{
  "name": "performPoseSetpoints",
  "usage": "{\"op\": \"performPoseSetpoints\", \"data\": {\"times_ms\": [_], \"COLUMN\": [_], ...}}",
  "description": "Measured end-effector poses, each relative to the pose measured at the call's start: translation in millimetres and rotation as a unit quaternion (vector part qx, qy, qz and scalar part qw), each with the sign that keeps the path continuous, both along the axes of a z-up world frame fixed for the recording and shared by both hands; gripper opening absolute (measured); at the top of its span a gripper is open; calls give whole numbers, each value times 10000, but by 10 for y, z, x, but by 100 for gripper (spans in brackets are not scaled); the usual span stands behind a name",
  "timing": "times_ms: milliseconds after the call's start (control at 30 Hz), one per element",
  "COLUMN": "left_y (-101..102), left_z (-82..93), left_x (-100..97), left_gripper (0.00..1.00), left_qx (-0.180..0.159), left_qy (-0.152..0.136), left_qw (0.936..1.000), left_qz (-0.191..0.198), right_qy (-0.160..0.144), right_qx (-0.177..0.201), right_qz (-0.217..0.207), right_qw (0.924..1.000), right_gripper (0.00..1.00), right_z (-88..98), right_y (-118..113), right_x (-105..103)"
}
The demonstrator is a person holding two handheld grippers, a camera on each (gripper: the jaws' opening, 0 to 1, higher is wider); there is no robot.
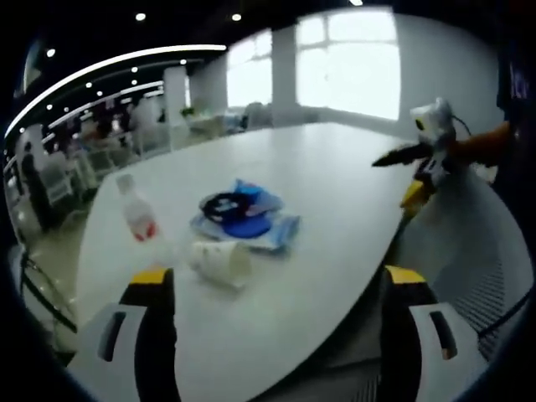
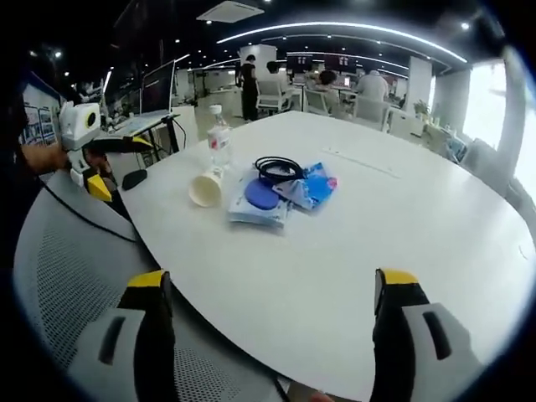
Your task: Arrange the tabletop items into an orderly group along one side of the table until the central work area is clear of visible clutter.
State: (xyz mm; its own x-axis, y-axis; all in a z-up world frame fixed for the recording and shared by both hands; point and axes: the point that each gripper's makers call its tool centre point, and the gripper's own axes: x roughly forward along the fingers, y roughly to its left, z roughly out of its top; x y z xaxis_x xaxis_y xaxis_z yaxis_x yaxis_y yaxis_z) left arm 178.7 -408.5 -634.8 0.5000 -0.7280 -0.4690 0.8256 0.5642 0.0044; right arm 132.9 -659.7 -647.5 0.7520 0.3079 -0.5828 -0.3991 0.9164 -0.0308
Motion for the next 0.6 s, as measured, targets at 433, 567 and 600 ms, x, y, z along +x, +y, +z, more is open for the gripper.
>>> {"op": "performPoseSetpoints", "data": {"times_ms": [433,567,600], "left_y": [55,57,59], "left_z": [7,12,6], "left_x": [48,54,54], "left_gripper": [99,99,99], "left_qx": [-34,-39,-28], "left_qy": [-12,-44,-33], "left_qw": [9998,9998,9998], "left_qz": [180,198,203], "right_qy": [-202,-264,-279], "right_qx": [566,704,702], "right_qz": [-225,-259,-248], "right_qw": [9979,9968,9968], "right_gripper": [100,99,97], "right_z": [227,264,271], "right_y": [86,152,175], "right_x": [382,501,541]}}
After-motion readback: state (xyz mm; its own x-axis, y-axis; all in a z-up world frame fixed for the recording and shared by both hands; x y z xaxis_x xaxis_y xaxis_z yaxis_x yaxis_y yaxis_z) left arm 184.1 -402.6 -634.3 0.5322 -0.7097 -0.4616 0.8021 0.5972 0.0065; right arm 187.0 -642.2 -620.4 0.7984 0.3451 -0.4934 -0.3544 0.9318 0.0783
